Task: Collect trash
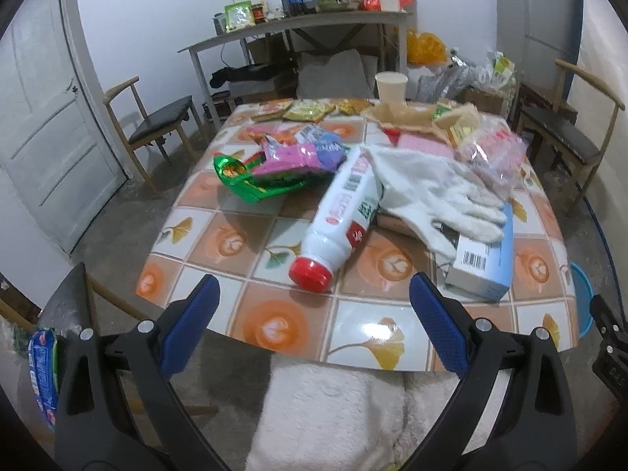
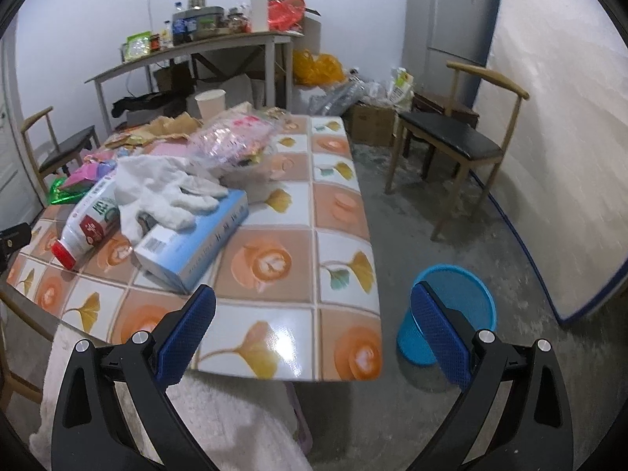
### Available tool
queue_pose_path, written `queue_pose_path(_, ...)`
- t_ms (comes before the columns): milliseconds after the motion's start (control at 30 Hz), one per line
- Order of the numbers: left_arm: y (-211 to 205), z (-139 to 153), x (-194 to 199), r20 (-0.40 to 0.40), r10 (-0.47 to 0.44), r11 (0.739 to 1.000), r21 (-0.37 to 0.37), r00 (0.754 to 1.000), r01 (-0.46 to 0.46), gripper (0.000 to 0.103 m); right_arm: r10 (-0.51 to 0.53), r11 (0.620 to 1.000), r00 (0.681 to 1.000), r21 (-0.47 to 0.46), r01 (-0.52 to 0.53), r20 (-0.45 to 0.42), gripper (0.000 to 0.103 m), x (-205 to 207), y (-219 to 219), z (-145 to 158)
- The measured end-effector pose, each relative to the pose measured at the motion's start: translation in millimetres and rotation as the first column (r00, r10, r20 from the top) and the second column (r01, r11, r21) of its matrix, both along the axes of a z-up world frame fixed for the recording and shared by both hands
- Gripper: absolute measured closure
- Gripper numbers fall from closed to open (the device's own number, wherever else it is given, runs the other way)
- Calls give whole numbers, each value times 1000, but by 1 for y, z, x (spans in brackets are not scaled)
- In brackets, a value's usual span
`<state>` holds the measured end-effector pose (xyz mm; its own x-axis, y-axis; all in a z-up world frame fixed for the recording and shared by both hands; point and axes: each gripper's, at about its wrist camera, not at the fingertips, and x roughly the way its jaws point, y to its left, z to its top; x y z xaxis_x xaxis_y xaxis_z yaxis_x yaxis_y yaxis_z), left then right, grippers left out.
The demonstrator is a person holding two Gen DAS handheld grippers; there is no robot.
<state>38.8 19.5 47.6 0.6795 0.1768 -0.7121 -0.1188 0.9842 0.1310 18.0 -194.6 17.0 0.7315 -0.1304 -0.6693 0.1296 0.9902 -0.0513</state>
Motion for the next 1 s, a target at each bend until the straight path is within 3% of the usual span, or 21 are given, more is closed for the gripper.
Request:
queue_pose_path(267, 12, 15, 12, 77, -94, 983, -152, 993, 104, 10, 86, 996, 995, 5, -87, 52, 6, 23, 13, 16)
queue_pose_path(367, 14, 16, 20, 136, -175, 956, -215, 975, 202, 10, 139, 990, 986, 11, -140, 96, 6, 28, 18, 23)
queue_pose_path(500, 15, 12, 28, 210, -201, 932, -260, 957, 253, 10, 164, 986, 981, -17, -163, 101, 6, 41, 25, 27)
queue_pose_path(600, 12, 6, 37, 217, -239, 912, -284, 946, 296, 10, 152, 988, 984, 5, -153, 91, 6, 52, 24, 29)
queue_pose_path(733, 3, -2, 46, 226, -322, 850, -357, 919, 386, 10, 113, 993, 990, 26, -115, 79, 6, 65, 16, 33)
queue_pose_path(900, -13, -14, 54, 231, -374, 822, -365, 898, 437, 10, 102, 987, 990, 116, -113, 98, 10, 88, -2, 42)
queue_pose_path(1000, -22, -23, 57, 225, -417, 793, -384, 881, 474, 10, 111, 958, 989, 253, -133, 101, 16, 109, -18, 44)
